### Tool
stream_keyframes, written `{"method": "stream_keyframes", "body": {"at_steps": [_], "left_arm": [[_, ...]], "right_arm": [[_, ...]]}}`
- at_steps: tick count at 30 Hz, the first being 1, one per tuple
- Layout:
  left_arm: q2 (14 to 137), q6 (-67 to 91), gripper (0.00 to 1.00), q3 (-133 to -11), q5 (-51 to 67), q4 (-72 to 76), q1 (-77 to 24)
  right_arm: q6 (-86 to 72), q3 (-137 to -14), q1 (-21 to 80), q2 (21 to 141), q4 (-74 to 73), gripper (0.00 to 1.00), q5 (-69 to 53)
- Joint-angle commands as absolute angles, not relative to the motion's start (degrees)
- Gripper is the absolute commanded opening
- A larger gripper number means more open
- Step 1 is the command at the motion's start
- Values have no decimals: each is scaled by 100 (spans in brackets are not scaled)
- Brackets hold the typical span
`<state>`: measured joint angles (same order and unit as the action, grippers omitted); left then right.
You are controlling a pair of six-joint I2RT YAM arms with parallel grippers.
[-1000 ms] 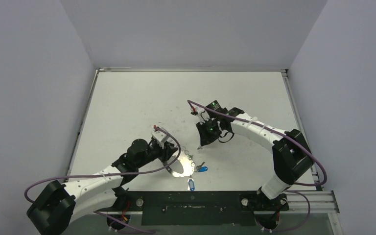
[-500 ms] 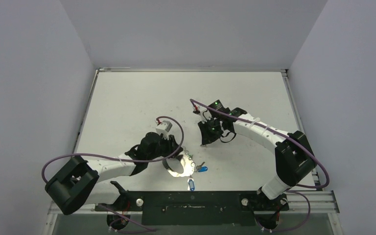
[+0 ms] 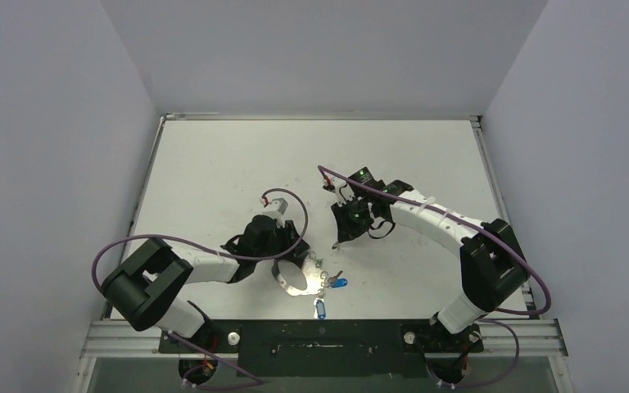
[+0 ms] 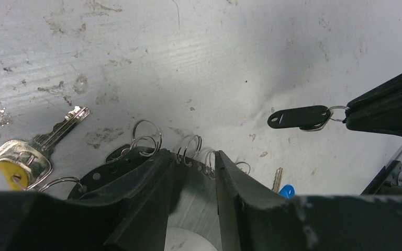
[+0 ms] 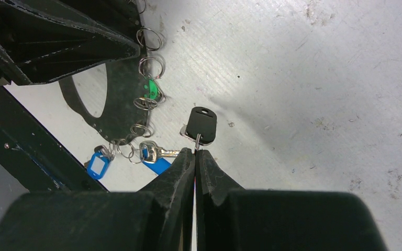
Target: Put the keys on the keyring
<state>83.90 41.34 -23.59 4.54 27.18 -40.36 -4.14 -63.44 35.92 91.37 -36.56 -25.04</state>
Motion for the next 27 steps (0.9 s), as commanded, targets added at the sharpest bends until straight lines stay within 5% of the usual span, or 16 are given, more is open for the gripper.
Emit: {"method": "stream_keyframes", "body": {"at_steps": [1,17,27], "left_arm": [[8581,4061,34,-2543,537,3178,-3990],[8822,3392,30,-2929,957,2802,-3990],[8654,2000,38,-3692,1091,1211,-3989]], "right_arm": [[-397,-6361,3568,8899,-3582,0,-2481],[-378,-6371,3568,8885,-3603,0,-2493],[-361,-6405,3568,8879,-3621,0,-2552]]}}
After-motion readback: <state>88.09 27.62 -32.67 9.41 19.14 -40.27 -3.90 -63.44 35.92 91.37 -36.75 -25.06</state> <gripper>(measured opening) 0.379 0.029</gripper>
